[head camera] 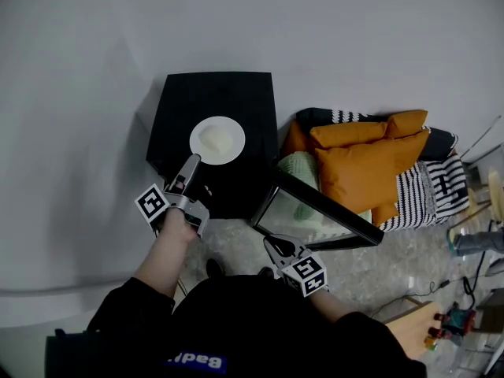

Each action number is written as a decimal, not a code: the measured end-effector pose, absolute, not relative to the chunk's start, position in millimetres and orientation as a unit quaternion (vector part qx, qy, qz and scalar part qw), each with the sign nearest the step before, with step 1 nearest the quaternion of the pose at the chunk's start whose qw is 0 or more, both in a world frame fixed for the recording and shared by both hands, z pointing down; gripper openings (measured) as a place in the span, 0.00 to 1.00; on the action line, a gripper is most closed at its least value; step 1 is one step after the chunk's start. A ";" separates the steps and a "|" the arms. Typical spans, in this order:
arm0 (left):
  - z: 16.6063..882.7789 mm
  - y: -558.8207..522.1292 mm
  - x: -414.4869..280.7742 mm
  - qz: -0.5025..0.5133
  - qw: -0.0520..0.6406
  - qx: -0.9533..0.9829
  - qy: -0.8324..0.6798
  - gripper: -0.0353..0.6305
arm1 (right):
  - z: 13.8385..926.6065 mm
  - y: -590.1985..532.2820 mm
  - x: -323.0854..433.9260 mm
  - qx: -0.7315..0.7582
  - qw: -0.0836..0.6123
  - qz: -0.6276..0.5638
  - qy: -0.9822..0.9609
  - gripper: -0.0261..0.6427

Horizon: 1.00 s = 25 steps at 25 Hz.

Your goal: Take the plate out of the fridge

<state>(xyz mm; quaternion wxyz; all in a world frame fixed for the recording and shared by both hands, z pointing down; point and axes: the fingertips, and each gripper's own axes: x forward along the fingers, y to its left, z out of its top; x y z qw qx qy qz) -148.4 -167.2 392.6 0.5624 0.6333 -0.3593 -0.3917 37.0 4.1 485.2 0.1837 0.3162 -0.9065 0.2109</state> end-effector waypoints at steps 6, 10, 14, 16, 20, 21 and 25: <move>392.9 -119.7 -137.5 -0.326 0.508 0.707 -0.369 0.52 | 481.8 10.5 30.3 0.292 0.179 0.207 -0.916 0.05; 367.5 -81.8 -113.3 -0.219 0.398 0.810 -0.371 0.51 | 469.7 5.9 26.0 0.284 0.165 0.198 -0.924 0.05; 347.4 -42.5 -79.7 -0.107 0.271 0.889 -0.352 0.44 | 453.8 3.4 22.7 0.276 0.146 0.193 -0.930 0.05; 348.3 -26.7 -66.2 -0.053 0.210 0.914 -0.343 0.41 | 445.2 2.8 18.2 0.268 0.135 0.195 -0.934 0.05; 354.6 -2.2 -56.8 0.006 0.121 0.928 -0.353 0.18 | 422.1 3.7 6.4 0.246 0.110 0.205 -0.941 0.05; 355.3 1.6 -57.7 0.010 0.107 0.926 -0.362 0.07 | 414.5 3.0 4.3 0.244 0.101 0.204 -0.943 0.05; 353.3 14.4 -52.4 0.008 0.097 0.923 -0.371 0.06 | 392.3 1.8 0.6 0.241 0.074 0.181 -0.951 0.05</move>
